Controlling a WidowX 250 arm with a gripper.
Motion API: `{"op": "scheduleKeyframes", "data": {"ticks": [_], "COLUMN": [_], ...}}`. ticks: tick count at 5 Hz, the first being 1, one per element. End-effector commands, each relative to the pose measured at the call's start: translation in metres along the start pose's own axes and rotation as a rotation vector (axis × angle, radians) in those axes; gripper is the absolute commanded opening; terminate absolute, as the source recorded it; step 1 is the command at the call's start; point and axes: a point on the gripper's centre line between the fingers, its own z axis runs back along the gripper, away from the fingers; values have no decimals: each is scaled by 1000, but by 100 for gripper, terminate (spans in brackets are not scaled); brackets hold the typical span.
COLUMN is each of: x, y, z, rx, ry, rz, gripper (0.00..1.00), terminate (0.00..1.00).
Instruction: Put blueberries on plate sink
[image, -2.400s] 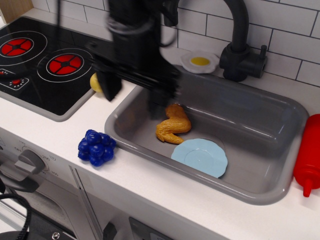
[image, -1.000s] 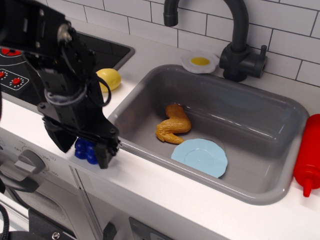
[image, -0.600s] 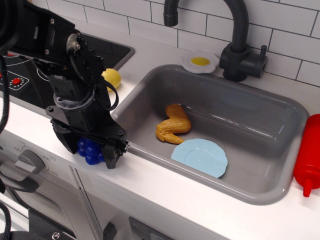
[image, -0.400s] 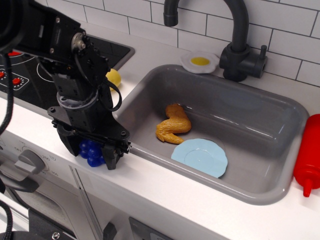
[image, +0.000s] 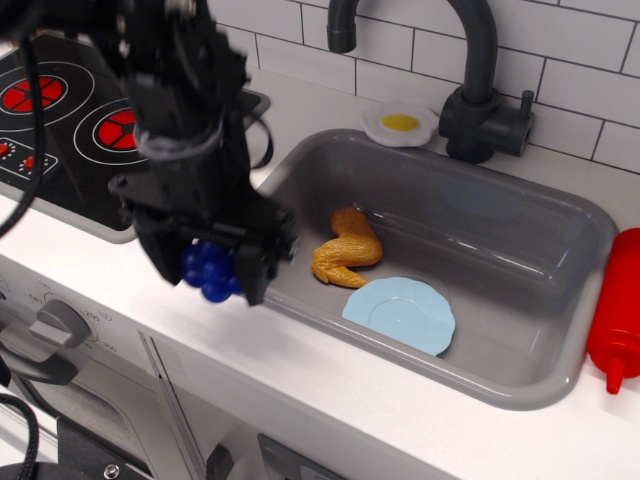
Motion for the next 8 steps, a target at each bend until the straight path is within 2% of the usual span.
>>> {"op": "scheduleKeyframes", "data": {"ticks": [1,2,3,4,5,7,8], "x": [49,74,91,100,104,99,102], "y": [-87,-126,-160,-174,-178,-168,-169], "z": [15,-7,-24,-41,-60,-82,-92], "rx": [-49,-23,-37,-29,-1,37,45], "ry": [-72,-74,-96,-130,-159,-161,-139], "rz": [154,187,212,227,239,224,256], "gripper": [0,0,0,0,0,0,0], "terminate": [0,0,0,0,0,0,0]}}
